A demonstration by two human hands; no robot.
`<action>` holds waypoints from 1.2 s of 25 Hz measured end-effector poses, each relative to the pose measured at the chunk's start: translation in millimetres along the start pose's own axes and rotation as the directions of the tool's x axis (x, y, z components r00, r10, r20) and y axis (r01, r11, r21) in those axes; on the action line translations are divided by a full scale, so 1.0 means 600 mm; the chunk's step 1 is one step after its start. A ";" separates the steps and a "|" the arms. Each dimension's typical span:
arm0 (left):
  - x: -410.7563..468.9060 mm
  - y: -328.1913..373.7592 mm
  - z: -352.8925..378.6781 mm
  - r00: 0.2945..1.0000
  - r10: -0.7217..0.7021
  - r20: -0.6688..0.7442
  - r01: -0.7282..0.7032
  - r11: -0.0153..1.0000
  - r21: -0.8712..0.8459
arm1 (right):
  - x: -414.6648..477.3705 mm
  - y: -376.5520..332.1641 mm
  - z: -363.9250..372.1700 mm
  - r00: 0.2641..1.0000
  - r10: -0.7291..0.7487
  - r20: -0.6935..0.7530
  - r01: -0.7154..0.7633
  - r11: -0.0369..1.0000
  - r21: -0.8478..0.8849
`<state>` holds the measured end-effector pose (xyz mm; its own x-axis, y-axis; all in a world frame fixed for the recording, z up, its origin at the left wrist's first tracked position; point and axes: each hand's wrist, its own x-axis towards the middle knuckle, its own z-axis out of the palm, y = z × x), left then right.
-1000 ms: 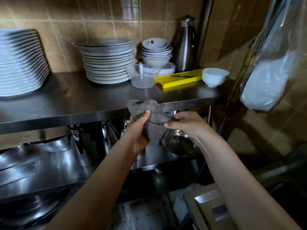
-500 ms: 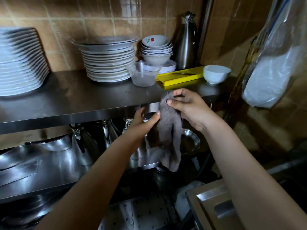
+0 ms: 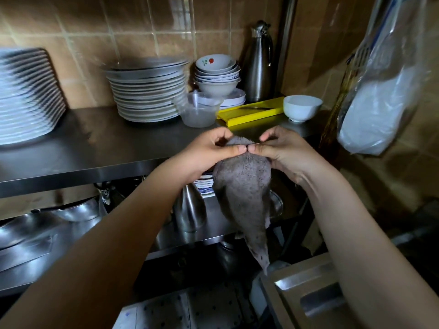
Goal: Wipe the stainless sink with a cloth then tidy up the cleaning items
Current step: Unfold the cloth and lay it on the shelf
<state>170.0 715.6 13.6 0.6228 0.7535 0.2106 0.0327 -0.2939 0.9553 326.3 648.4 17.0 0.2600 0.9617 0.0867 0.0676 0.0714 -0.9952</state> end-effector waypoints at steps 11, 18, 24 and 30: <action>0.031 0.050 0.026 0.969 0.225 -0.105 -0.216 0.972 0.086 | -0.005 0.058 -0.064 0.943 0.023 0.331 0.032 0.987 -0.160; 0.035 0.058 0.011 0.918 0.285 -0.275 -0.281 0.958 0.055 | -0.003 0.124 -0.119 0.918 0.229 0.324 -0.078 0.905 -0.419; 0.032 0.039 -0.007 0.905 0.275 -0.324 -0.269 0.961 0.064 | 0.013 0.148 -0.104 0.903 0.141 0.406 0.022 0.928 -0.371; 0.073 0.035 -0.056 0.921 0.305 -0.244 -0.306 0.951 0.037 | 0.071 0.211 -0.015 0.941 0.185 0.282 -0.117 0.964 -0.240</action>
<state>171.8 762.3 49.7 0.3928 0.7474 0.5359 -0.1304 -0.5316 0.8369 354.6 695.9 -105.0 -0.0147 0.9932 -0.1155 0.2657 -0.1075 -0.9580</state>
